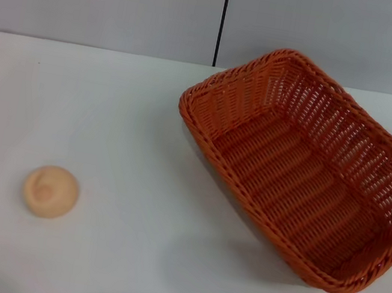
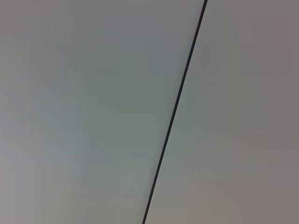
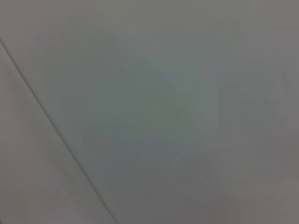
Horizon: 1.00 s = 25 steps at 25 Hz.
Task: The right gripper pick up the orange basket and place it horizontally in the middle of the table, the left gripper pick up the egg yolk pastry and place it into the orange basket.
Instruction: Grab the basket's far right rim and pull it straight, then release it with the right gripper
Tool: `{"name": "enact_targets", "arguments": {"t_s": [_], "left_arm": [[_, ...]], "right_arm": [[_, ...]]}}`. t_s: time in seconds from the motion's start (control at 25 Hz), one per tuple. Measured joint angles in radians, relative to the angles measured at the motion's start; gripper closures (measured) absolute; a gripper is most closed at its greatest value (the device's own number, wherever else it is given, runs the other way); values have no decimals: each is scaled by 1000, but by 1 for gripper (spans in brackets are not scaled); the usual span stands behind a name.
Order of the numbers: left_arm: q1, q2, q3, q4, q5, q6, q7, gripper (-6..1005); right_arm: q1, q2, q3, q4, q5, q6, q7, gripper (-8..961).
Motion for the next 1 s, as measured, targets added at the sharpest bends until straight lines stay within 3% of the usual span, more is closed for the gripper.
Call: {"name": "enact_targets", "arguments": {"t_s": [0.12,0.16,0.2,0.36,0.76,1.0], "left_arm": [[4,0,3,3,0,1,0,154],[5,-1,7,7,0,1,0,154],[5,-1,7,9,0,2,0,154],[5,-3,10,14,1,4,0,154],[22,-5,11,28,2,0,0,155],[30,-5,11,28,2,-5,-1,155]], "right_arm": [[67,-27,-1,-98,-202,-60,190,206],[134,-57,-1,-122,-348,-129,293,206],[134,-57,-1,-122,-348,-129,293,207],[260,-94,-39,-111,-578,-229,394,209],[314,-90,-207,-41,-672,-139,468,215],[315,-80,-224,43,-665,-72,441,219]]}}
